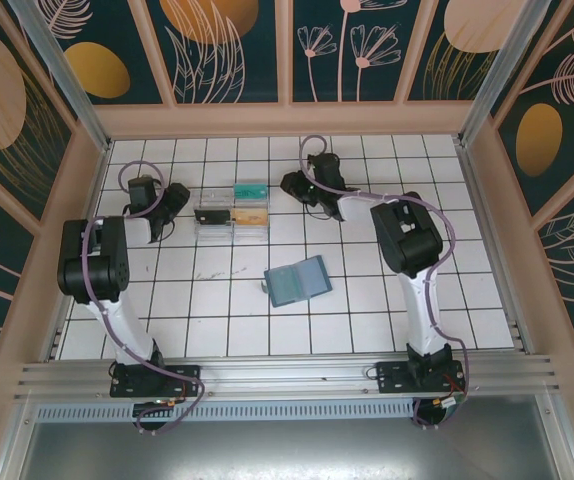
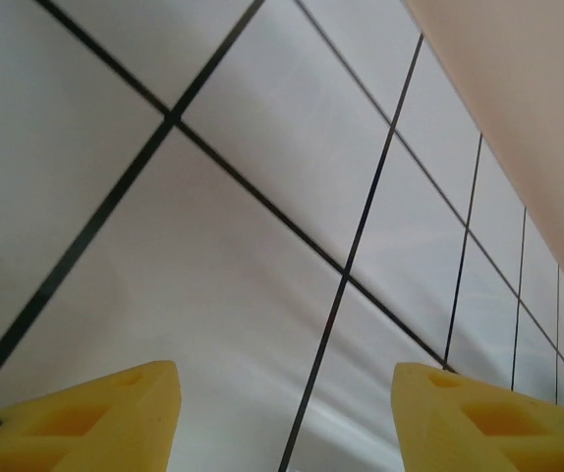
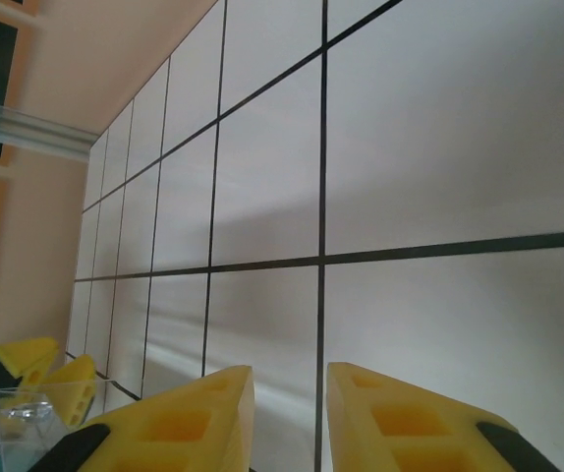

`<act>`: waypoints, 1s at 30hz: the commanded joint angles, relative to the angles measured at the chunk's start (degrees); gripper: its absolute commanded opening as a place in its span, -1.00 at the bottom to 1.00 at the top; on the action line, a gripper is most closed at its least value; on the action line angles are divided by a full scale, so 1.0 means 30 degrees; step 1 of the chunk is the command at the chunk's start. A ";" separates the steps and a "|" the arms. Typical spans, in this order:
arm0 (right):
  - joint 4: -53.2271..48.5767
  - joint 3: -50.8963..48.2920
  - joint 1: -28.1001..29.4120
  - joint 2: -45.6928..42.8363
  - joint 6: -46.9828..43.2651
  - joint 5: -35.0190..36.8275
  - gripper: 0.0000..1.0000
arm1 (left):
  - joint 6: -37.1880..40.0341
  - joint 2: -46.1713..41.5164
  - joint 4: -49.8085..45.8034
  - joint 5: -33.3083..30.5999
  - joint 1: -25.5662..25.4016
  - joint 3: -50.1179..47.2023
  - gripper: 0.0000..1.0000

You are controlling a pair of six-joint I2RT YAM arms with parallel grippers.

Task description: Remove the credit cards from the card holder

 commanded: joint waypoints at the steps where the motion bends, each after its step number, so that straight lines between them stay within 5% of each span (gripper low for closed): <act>1: -0.0944 0.1359 0.0595 0.0984 -0.0104 -0.1145 -0.47 | -0.0371 0.0703 0.1201 0.1373 0.0092 0.0451 0.15; 30: -0.0975 0.0821 0.1467 0.1337 -0.0702 -0.1997 -0.46 | -0.1484 -0.2613 0.3304 0.2666 -0.0577 -0.4997 0.07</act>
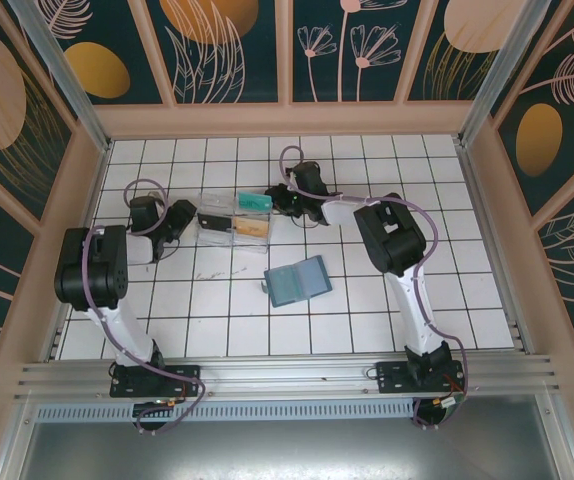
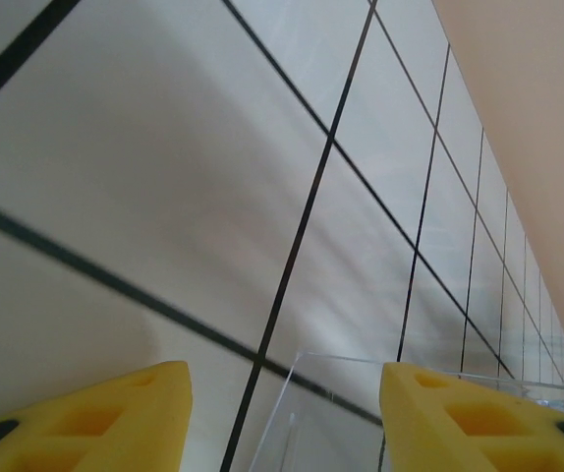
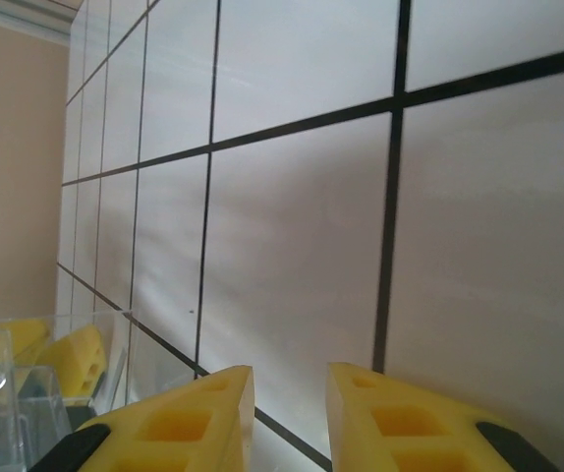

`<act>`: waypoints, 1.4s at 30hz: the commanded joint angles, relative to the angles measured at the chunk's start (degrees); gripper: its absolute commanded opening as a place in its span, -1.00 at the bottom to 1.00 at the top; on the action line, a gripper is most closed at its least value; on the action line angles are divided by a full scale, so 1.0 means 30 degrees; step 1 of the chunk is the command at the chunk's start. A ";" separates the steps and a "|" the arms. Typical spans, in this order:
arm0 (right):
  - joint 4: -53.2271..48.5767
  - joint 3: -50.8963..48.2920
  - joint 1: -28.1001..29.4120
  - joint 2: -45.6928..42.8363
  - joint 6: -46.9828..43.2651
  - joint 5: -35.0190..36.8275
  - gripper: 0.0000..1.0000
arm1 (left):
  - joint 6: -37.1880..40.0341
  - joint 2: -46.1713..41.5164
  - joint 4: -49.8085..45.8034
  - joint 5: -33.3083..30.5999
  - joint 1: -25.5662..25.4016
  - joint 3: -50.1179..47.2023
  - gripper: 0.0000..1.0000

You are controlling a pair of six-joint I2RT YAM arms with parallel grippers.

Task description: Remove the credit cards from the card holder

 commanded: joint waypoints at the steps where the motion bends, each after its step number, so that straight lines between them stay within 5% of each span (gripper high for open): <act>1: 0.0393 -0.0393 0.0054 -0.0257 -0.0301 -0.0240 -0.46 | -0.0305 -0.1168 0.0195 0.0139 -0.0424 -0.1010 0.07; 14: 0.0638 -0.1005 0.0023 -0.0739 -0.0436 -0.0070 -0.45 | -0.0634 -0.3889 -0.0477 -0.0960 -0.1250 -0.2929 0.06; 19: 0.0650 -0.1608 -0.0804 -0.1568 -0.0402 0.0535 -0.34 | 0.0017 -0.4916 -0.2266 -0.2826 -0.1252 -0.2431 0.29; 22: 0.0806 -0.2567 -0.1245 -0.2642 -0.0478 0.1106 -0.31 | 0.0613 -0.5994 -0.3611 -0.4138 -0.1251 -0.2011 0.44; 33: 0.1283 -0.7350 -0.2129 -0.7716 -0.0941 0.2836 -0.25 | 0.1720 -1.0891 -0.7385 -0.5341 -0.1379 -0.1626 0.46; 42: 0.0400 -1.2267 -0.1559 -1.3019 -0.2098 0.3889 -0.25 | 0.1007 -1.4353 -0.8831 -0.5484 -0.4336 -0.2821 0.31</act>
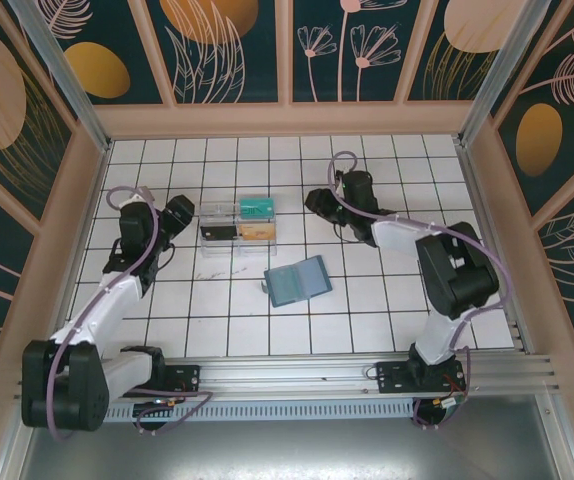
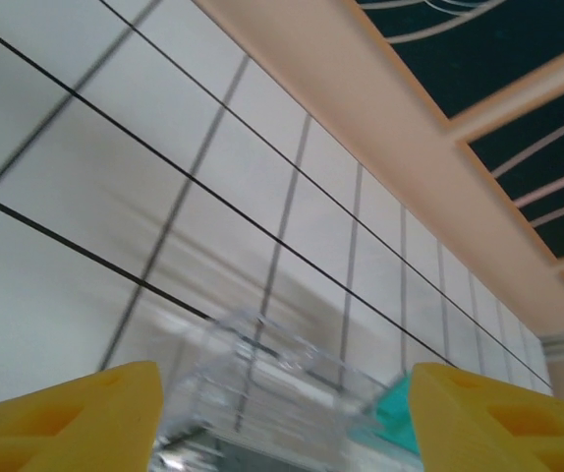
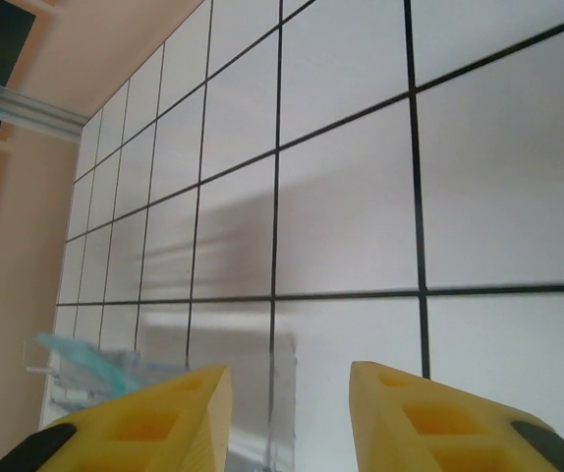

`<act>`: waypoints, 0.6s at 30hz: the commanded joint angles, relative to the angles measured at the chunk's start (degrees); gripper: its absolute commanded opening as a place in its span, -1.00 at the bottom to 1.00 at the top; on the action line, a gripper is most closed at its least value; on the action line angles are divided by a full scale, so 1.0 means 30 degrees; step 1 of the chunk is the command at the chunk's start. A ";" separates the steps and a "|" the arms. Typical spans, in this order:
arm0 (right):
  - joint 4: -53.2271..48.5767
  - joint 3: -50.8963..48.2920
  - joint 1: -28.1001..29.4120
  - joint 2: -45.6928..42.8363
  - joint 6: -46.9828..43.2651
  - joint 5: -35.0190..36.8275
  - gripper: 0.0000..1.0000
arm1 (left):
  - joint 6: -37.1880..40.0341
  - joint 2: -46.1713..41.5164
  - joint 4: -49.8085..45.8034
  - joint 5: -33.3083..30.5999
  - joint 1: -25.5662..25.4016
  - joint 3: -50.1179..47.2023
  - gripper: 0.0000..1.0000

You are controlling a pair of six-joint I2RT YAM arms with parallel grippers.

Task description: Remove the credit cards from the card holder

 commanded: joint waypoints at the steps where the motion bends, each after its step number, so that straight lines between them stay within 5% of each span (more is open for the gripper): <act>1: -0.0771 -0.1508 0.0642 -0.2072 -0.1258 0.0938 -0.25 | -0.0314 -0.1000 -0.1336 -0.0684 -0.1772 -0.0608 0.29; 11: -0.2975 -0.5557 0.3302 -0.5777 -0.2862 0.2652 -0.25 | -0.3447 -0.2587 -0.1603 -0.3459 -0.9406 -0.2242 -0.06; 18: -0.3151 -0.7035 0.4116 -0.5975 -0.3353 0.2942 -0.33 | -0.5513 -0.0756 -0.1039 -0.5033 -1.4537 -0.2174 -0.15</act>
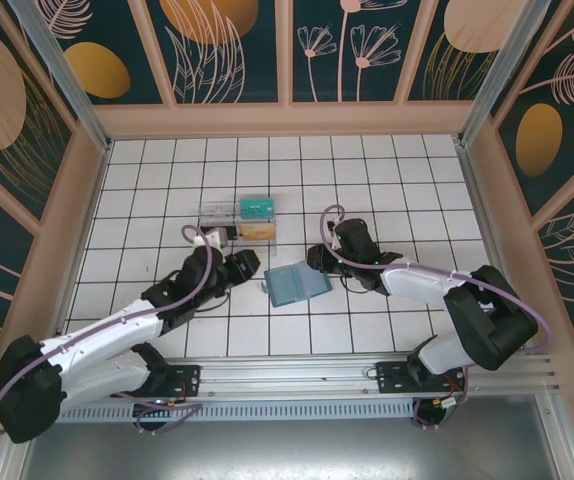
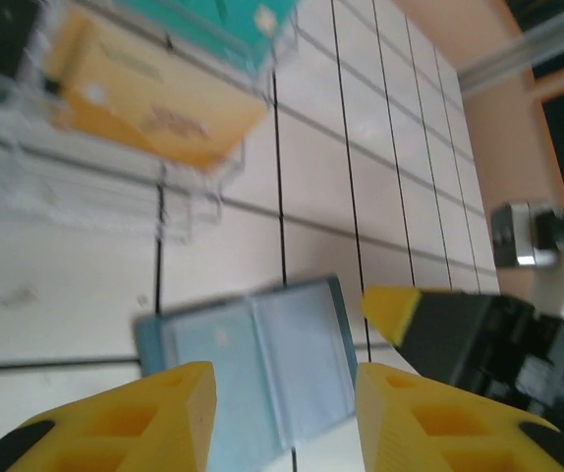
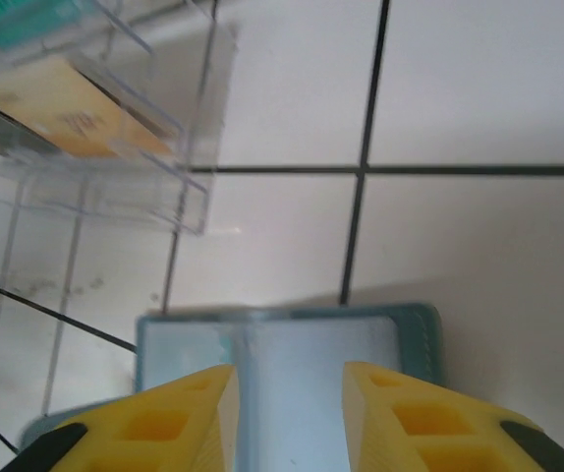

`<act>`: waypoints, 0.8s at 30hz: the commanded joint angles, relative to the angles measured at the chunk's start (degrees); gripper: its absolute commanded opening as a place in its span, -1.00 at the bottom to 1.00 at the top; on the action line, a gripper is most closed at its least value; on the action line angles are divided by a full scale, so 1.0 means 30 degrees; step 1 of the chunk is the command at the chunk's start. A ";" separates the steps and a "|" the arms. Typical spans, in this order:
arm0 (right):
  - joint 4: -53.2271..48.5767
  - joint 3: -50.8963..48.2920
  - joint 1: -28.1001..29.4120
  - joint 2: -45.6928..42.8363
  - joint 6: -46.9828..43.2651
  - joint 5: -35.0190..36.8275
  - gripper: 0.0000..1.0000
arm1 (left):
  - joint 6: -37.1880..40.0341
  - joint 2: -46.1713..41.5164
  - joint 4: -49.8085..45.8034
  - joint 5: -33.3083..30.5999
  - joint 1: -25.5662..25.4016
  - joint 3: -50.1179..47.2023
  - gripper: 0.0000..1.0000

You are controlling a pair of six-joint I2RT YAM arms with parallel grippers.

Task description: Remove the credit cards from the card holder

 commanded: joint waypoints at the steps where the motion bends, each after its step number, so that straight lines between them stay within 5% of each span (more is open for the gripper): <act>1: -0.0323 -0.0576 0.0339 -0.0281 -0.0610 0.0715 -0.33 | -0.1575 0.1149 0.0339 -0.1282 -0.1644 0.0127 -0.15; 8: -0.1113 -0.1577 0.0874 -0.1151 -0.0674 0.2772 -0.33 | -0.2280 0.4393 0.1137 -0.1563 -0.3949 0.1346 -0.15; 17: -0.0534 -0.2838 0.1454 -0.1052 -0.0140 0.3096 -0.42 | -0.2973 0.6766 0.2114 -0.1184 -0.4111 0.2094 -0.11; 24: -0.0021 -0.3222 0.2134 -0.0621 0.0367 0.3454 -0.54 | -0.3844 0.7554 0.0263 -0.2435 -0.4113 0.2154 -0.25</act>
